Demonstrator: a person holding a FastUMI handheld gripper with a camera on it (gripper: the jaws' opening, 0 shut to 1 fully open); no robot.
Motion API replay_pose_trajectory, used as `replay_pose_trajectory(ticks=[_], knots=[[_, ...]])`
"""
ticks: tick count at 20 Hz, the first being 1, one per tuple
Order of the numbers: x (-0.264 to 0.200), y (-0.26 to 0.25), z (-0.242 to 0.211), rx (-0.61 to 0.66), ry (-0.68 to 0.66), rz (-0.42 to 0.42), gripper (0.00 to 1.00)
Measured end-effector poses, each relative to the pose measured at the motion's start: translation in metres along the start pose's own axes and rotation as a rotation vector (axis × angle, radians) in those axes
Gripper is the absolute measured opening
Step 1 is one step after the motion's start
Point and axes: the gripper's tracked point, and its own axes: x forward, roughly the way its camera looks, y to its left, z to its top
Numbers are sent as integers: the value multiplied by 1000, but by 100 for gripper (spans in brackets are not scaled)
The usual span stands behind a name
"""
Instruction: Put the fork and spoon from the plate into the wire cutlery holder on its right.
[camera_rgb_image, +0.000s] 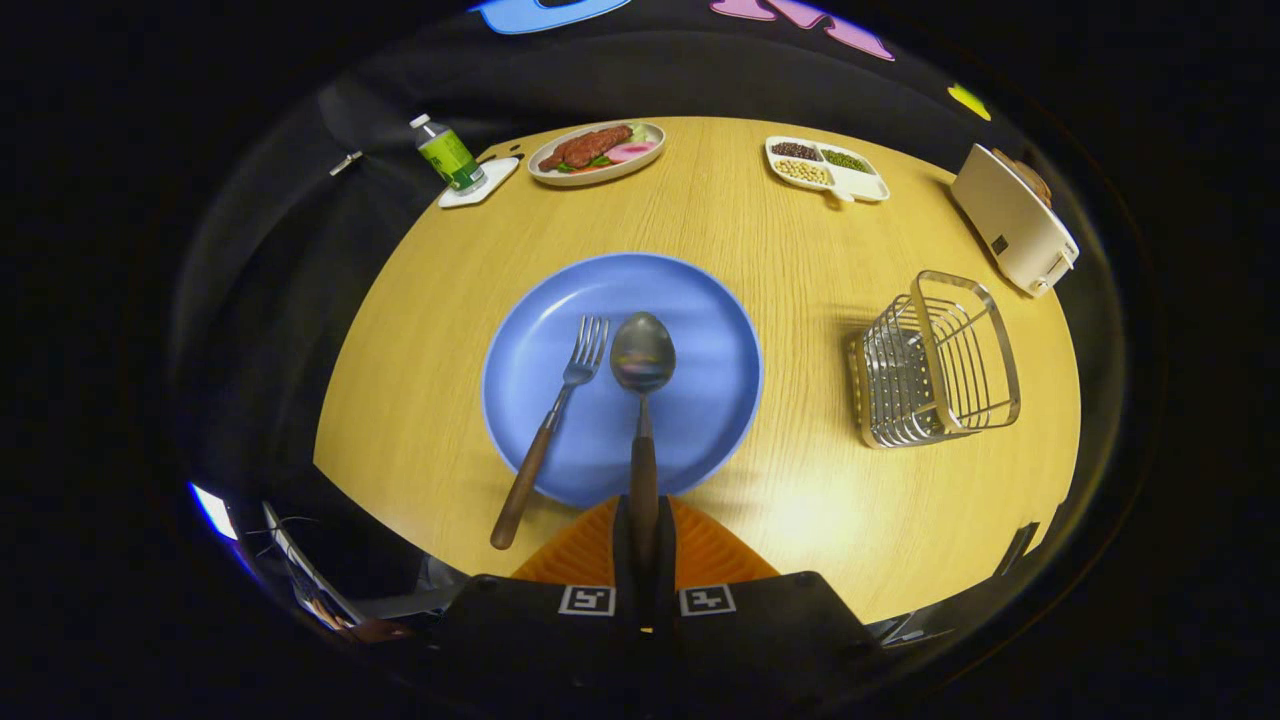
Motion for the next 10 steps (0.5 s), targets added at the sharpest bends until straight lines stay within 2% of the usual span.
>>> replay_pose_trajectory(ticks=[5, 10], knots=[[-46, -17, 27, 26, -63, 37, 8], [-101, -82, 45, 48, -66, -7, 8]])
